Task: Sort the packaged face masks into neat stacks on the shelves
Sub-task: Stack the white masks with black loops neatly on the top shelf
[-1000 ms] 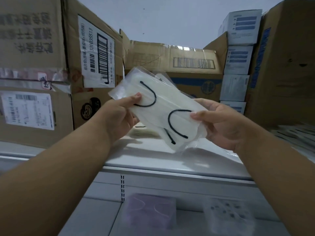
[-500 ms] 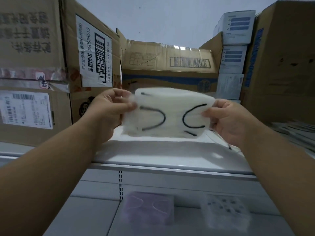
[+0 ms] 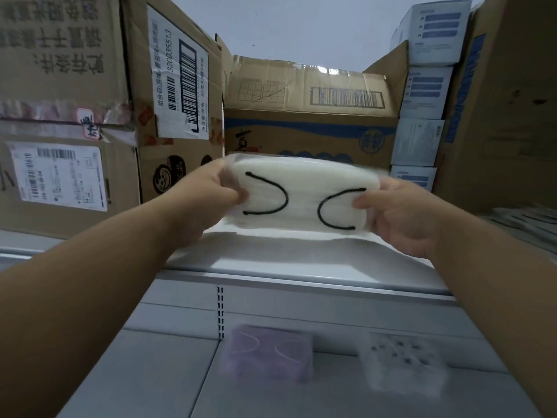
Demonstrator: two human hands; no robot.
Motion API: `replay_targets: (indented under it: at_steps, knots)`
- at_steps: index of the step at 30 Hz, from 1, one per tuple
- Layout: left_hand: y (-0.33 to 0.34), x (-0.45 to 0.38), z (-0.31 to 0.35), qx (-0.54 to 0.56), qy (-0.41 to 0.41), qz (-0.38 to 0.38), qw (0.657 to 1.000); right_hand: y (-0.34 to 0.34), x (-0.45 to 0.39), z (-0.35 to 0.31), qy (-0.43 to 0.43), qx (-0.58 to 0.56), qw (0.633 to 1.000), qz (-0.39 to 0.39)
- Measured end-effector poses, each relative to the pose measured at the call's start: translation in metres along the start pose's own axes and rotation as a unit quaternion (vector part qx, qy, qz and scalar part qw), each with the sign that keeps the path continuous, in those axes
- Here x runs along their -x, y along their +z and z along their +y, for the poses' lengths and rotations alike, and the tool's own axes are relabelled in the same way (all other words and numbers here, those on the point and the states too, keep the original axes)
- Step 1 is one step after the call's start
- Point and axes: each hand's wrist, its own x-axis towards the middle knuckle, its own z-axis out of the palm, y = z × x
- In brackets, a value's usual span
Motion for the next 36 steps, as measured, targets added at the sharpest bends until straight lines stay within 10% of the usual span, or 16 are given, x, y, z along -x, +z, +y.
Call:
replay_targets:
  at_steps: [3,13,19,29,36]
  knots:
    - [0.006,0.003,0.001,-0.045,-0.033,-0.053,0.997,0.002,-0.002,0.005,0.031,0.061,0.997,0.018]
    - [-0.011,-0.053,0.029,-0.176,0.091,0.185,0.963,0.003,-0.045,-0.032,-0.080,0.172,0.959,0.210]
    - [0.016,-0.073,0.003,-0.386,0.061,0.091,0.916,0.018,-0.073,-0.015,-0.051,0.498,0.851,0.160]
    - [0.022,-0.070,-0.005,-0.467,0.204,0.067,0.858,0.006,-0.072,0.002,-0.035,0.485,0.865,0.125]
    - [0.025,-0.063,-0.003,-0.468,0.236,-0.116,0.844,0.003,-0.067,0.001,-0.072,0.496,0.859,0.105]
